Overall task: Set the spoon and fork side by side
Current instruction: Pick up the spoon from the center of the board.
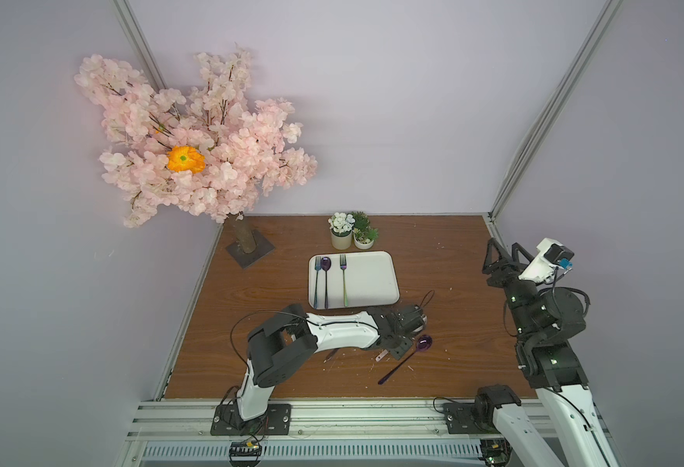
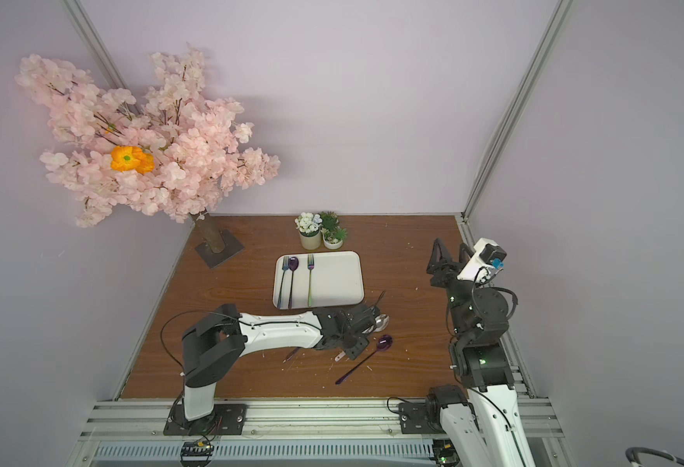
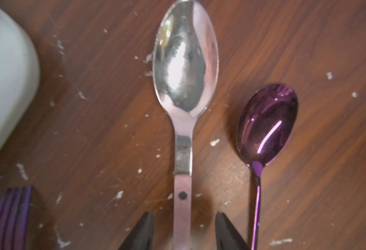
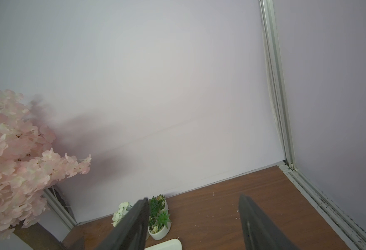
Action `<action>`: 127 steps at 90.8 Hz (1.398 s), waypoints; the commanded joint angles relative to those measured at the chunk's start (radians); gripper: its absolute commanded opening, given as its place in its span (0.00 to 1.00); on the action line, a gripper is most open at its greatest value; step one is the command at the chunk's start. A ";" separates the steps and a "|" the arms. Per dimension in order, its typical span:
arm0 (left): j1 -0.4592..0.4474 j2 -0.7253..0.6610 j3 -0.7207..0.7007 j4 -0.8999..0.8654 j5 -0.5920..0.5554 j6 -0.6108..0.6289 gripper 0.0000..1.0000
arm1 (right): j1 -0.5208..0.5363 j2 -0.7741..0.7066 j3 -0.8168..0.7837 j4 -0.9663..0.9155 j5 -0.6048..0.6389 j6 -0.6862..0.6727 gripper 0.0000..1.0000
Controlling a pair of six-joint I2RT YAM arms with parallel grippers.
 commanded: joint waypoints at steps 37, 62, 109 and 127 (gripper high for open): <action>0.009 0.048 0.059 -0.066 0.005 -0.001 0.18 | -0.002 -0.031 -0.017 0.004 0.020 -0.041 0.69; 0.009 0.042 0.087 -0.064 0.028 0.024 0.00 | -0.002 -0.044 -0.023 0.007 0.031 -0.043 0.69; 0.108 -0.126 0.130 -0.072 -0.045 -0.142 0.00 | -0.002 -0.098 -0.056 0.043 0.077 -0.030 0.69; 0.227 -0.135 0.143 -0.129 -0.122 -0.295 0.00 | -0.001 -0.098 -0.057 0.049 0.050 -0.010 0.69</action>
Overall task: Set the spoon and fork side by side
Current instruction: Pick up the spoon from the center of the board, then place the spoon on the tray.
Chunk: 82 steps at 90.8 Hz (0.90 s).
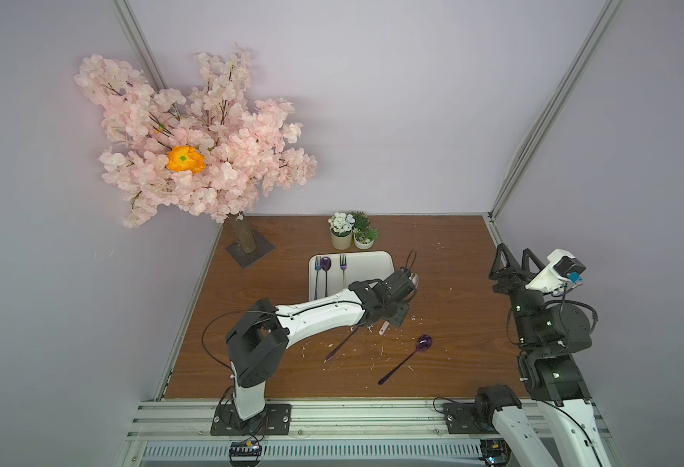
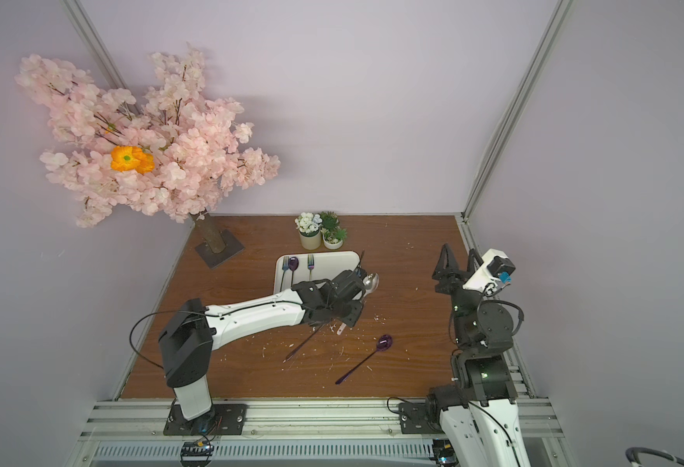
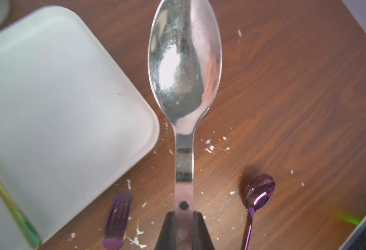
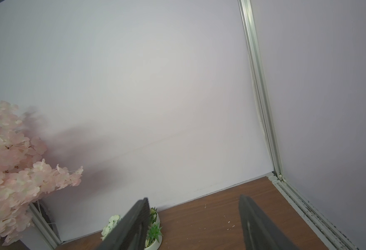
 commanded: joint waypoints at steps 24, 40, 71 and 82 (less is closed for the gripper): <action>0.247 0.067 0.039 -0.073 -0.053 -0.279 0.00 | -0.002 -0.037 -0.017 0.013 -0.031 0.023 0.70; 0.294 0.117 0.053 -0.081 -0.042 -0.295 0.00 | 0.001 -0.064 -0.026 0.015 -0.026 0.020 0.70; 0.328 0.216 0.169 -0.126 -0.044 -0.275 0.00 | 0.001 -0.098 -0.035 0.011 -0.011 0.009 0.70; 0.335 0.232 0.173 -0.123 -0.050 -0.285 0.00 | 0.001 -0.106 -0.038 0.010 -0.005 0.005 0.70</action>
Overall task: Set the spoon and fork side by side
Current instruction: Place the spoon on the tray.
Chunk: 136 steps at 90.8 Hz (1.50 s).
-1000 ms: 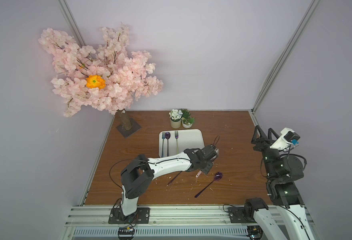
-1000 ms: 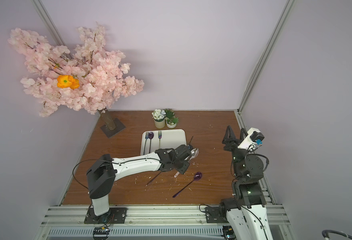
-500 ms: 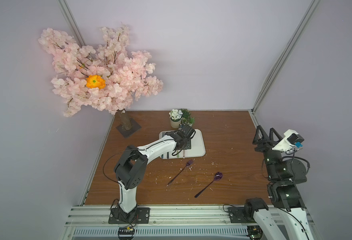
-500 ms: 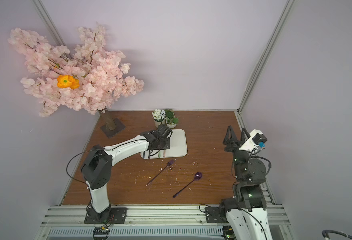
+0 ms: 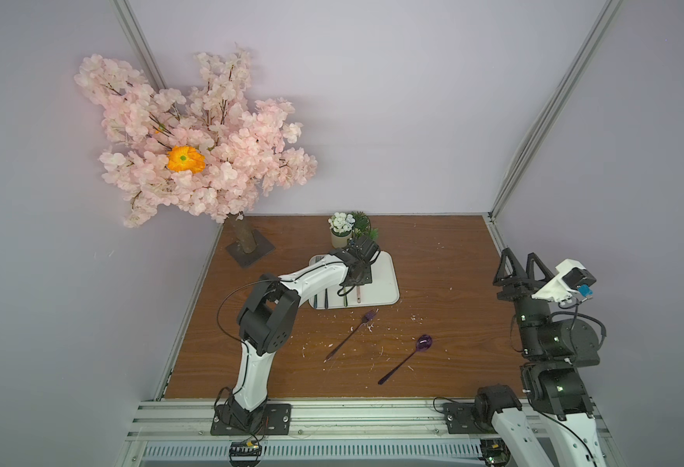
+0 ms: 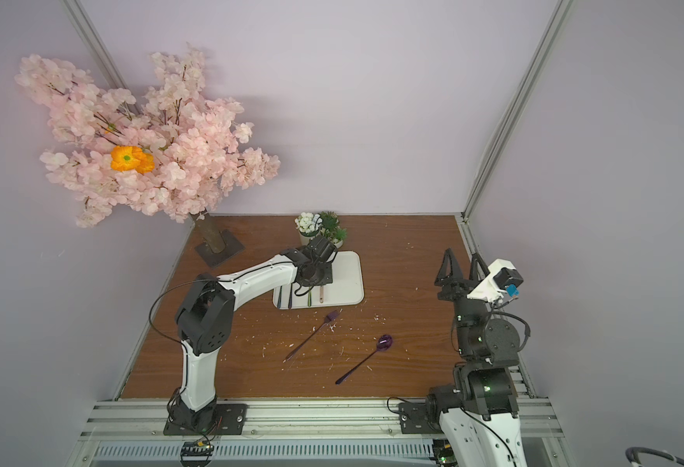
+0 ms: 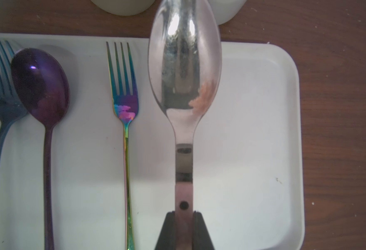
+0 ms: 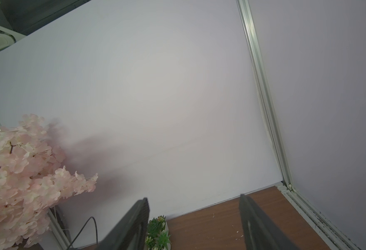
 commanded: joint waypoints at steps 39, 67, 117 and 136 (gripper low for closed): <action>0.040 0.097 0.057 -0.027 0.003 0.004 0.00 | 0.006 -0.018 -0.018 -0.001 0.023 -0.018 0.70; 0.044 0.096 0.039 -0.027 0.004 0.005 0.03 | 0.006 -0.018 -0.025 0.005 0.027 -0.018 0.70; 0.045 0.101 0.025 -0.027 0.021 0.006 0.20 | 0.007 -0.031 -0.029 -0.002 0.034 -0.022 0.70; 0.045 0.094 0.025 -0.027 0.024 0.006 0.26 | 0.006 -0.032 -0.028 -0.002 0.036 -0.024 0.70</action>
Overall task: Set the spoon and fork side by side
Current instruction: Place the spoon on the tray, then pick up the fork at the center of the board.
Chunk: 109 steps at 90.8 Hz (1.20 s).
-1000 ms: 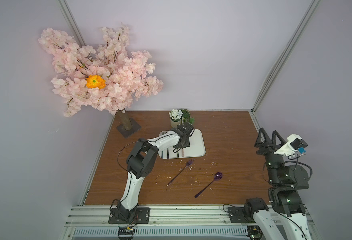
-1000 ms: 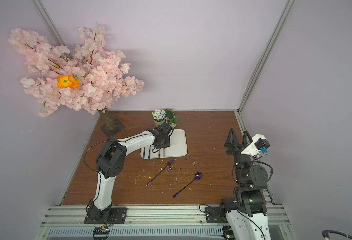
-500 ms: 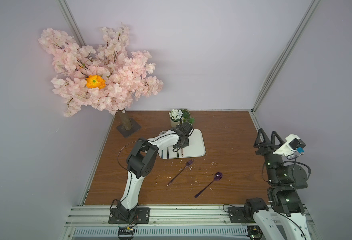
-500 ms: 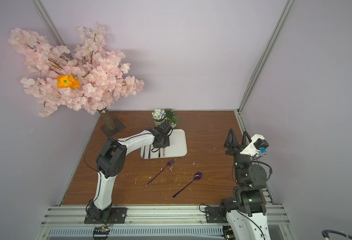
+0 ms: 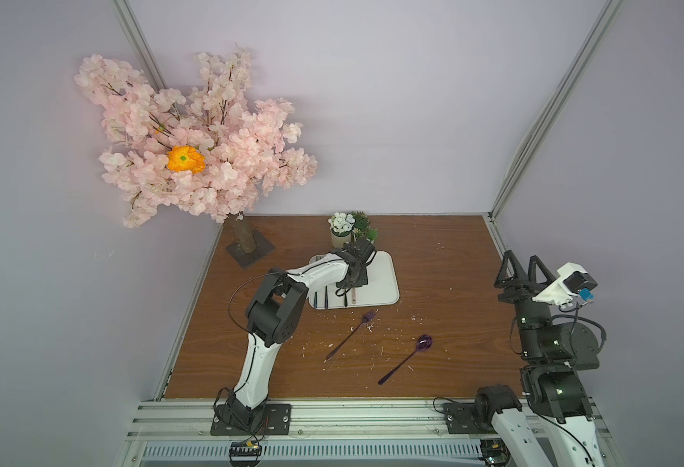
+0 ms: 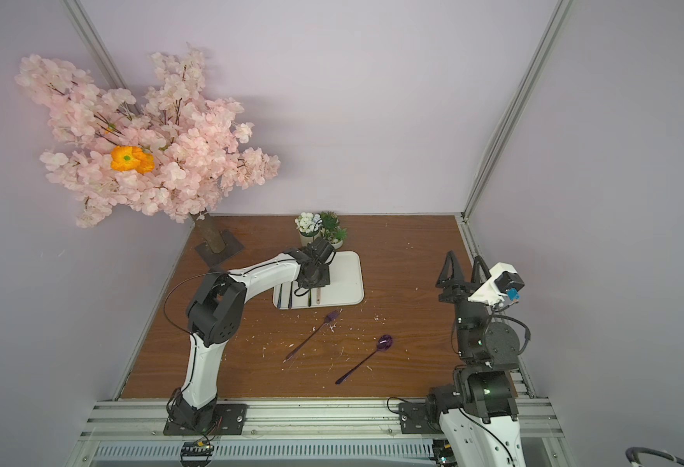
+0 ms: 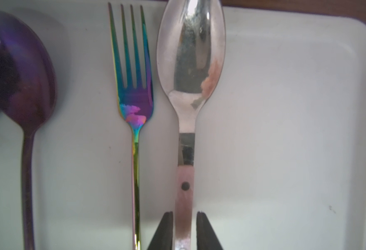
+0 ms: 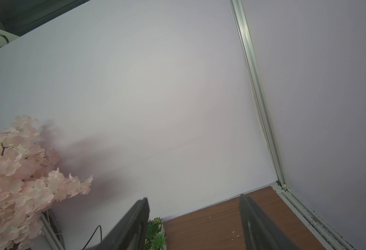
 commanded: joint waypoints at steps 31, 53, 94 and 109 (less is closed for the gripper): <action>0.000 -0.099 0.010 -0.010 0.002 0.011 0.46 | 0.004 0.003 -0.008 -0.001 0.012 -0.008 0.70; -0.035 -0.282 0.007 -0.010 -0.006 0.089 0.59 | 0.005 0.031 -0.013 -0.006 -0.019 0.007 0.70; -0.272 -0.805 -0.594 -0.007 -0.112 0.183 0.64 | 0.004 0.248 0.038 -0.130 -0.147 0.037 0.67; -0.429 -0.769 -0.714 0.023 -0.095 0.218 0.65 | 0.004 0.293 0.057 -0.111 -0.169 0.069 0.61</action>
